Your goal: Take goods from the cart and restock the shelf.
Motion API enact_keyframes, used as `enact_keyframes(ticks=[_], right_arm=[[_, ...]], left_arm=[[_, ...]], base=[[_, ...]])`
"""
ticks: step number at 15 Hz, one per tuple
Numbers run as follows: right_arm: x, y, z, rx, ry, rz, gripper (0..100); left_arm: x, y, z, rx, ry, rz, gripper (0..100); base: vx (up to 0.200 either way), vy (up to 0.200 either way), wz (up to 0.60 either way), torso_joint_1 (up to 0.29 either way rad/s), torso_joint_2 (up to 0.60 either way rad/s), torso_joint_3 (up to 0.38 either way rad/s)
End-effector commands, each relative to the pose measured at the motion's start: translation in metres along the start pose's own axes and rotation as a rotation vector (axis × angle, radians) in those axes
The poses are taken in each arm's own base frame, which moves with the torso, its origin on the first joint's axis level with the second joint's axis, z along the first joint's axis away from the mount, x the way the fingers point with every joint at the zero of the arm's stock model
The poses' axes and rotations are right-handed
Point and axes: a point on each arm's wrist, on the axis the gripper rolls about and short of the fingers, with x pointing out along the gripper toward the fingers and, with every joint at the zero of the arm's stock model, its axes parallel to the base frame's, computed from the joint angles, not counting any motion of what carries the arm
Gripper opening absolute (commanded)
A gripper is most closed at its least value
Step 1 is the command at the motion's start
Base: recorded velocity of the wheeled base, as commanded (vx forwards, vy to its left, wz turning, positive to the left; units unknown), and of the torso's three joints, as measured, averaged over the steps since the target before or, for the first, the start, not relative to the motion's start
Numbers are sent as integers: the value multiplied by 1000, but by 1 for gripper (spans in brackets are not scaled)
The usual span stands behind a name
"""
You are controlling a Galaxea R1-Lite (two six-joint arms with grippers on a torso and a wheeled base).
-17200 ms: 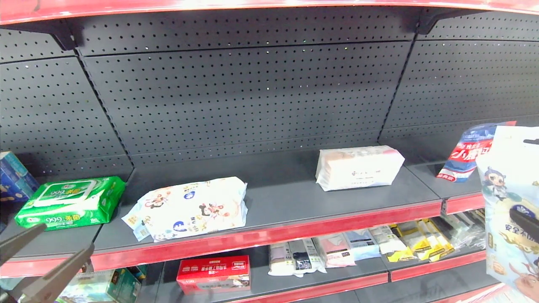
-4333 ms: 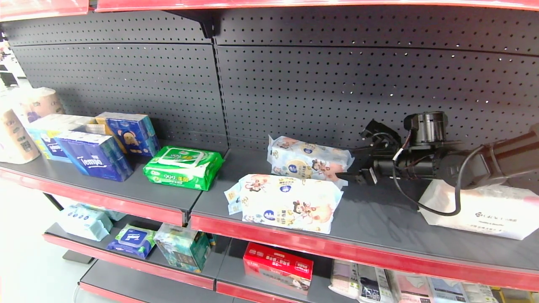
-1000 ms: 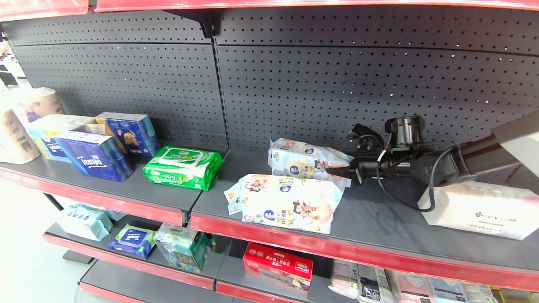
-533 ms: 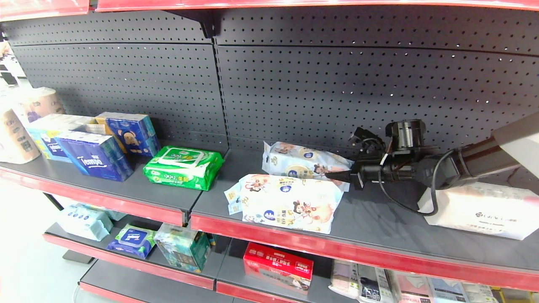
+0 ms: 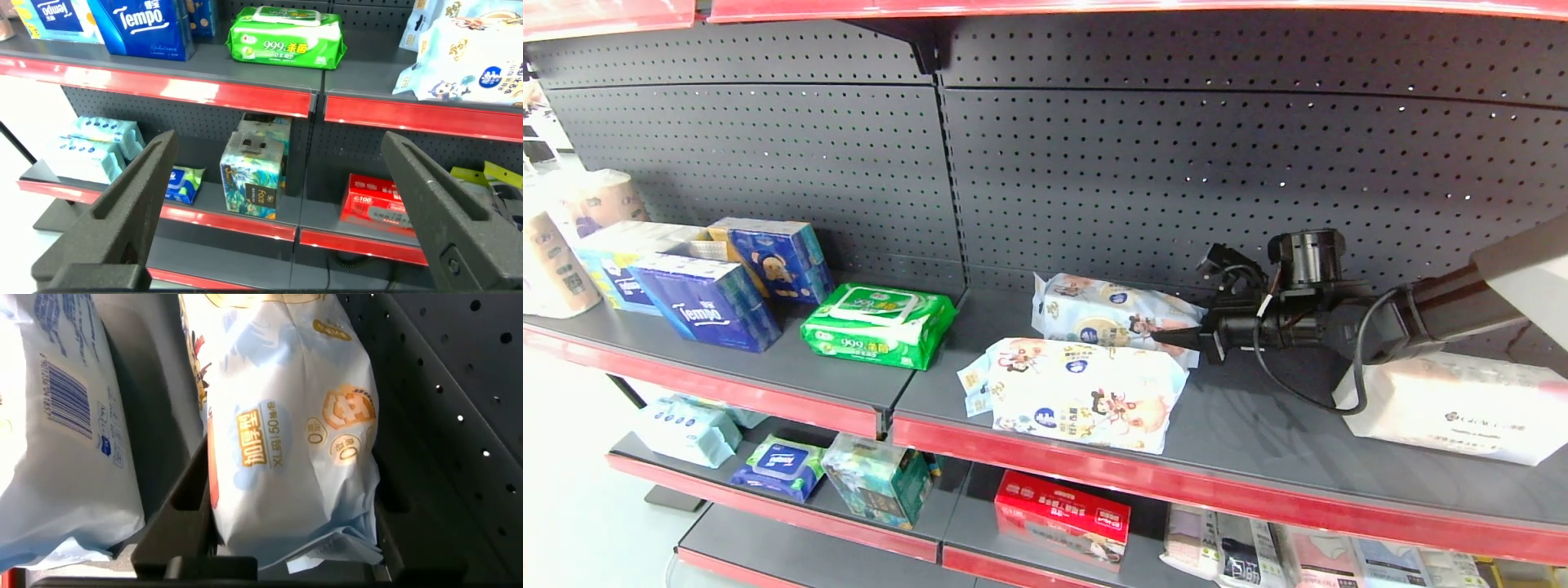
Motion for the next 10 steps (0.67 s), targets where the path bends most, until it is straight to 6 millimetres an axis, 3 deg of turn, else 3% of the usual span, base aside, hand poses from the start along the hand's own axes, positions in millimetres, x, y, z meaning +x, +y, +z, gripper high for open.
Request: enact_keyframes(ticks=[1, 9, 10], right_arm=[[2, 2, -1, 2, 1, 14, 0], [6, 3, -3, 4, 3, 20, 0], [6, 3, -3, 5, 4, 21, 100]], left_arm=[[0, 0, 0, -1, 0, 2, 100], [0, 0, 0, -1, 0, 2, 100], [0, 0, 0, -1, 0, 2, 100]], base=[[0, 0, 0, 0, 0, 0], [0, 0, 0, 0, 0, 0], [0, 0, 0, 0, 0, 0]])
